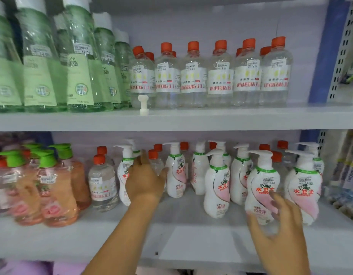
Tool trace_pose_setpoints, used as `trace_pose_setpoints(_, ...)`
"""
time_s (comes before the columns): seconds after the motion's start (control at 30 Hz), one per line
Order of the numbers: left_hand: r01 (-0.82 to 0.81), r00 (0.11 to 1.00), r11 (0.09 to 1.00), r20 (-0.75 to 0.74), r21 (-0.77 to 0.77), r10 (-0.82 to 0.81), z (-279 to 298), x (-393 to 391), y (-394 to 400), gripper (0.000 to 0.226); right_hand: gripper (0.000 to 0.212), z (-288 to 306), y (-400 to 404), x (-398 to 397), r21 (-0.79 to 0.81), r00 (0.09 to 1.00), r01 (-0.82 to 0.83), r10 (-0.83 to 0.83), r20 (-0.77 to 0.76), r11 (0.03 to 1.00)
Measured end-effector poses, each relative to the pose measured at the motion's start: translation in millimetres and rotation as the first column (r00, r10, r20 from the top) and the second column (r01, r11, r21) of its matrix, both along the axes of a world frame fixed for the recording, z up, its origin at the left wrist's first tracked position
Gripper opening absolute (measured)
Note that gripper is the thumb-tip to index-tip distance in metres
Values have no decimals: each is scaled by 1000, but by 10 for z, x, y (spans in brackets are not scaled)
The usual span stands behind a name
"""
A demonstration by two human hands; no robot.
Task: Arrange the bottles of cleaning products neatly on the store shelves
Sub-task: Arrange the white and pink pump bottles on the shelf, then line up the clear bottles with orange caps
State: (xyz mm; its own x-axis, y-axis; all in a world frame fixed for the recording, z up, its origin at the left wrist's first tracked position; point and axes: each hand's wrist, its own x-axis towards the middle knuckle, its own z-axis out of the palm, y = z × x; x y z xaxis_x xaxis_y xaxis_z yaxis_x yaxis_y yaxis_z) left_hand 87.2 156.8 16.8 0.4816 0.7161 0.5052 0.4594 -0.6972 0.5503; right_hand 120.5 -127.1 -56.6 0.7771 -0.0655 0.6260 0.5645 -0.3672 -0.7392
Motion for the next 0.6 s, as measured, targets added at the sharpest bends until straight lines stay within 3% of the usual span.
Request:
trace_pose_setpoints(0.1,-32,995,999,-99,-5,31,-88,102,6,79,53,166,279,-263,17,968,-206,201,147,978)
trace_pose_setpoints(0.17,-38,997,999,-60,10,39,-103,76,17,68,51,300,477,-385,25,933,-354,351,81,935)
trace_pose_setpoints(0.27,102,988,990,123,-96,-90,-135,-137,-7,56,46,504,779,-468,37,861,-502,503,-79,864)
trace_pose_setpoints(0.33,228,938,971,281,-65,-202,-236,-358,-21,54,43,580,989,-424,34,846,-522,523,-109,852)
trace_pose_setpoints(0.4,308,898,951,341,-32,-279,-311,-568,2,62,41,607,1225,-325,-18,825,-542,528,-202,840)
trace_pose_setpoints(0.5,454,848,884,357,-111,-391,-294,-787,102,66,66,554,1519,-273,-176,720,-665,561,-408,725)
trace_pose_setpoints(0.6,646,745,743,357,-176,-563,-277,-935,279,63,78,488,1710,-384,-131,633,-740,619,-466,659)
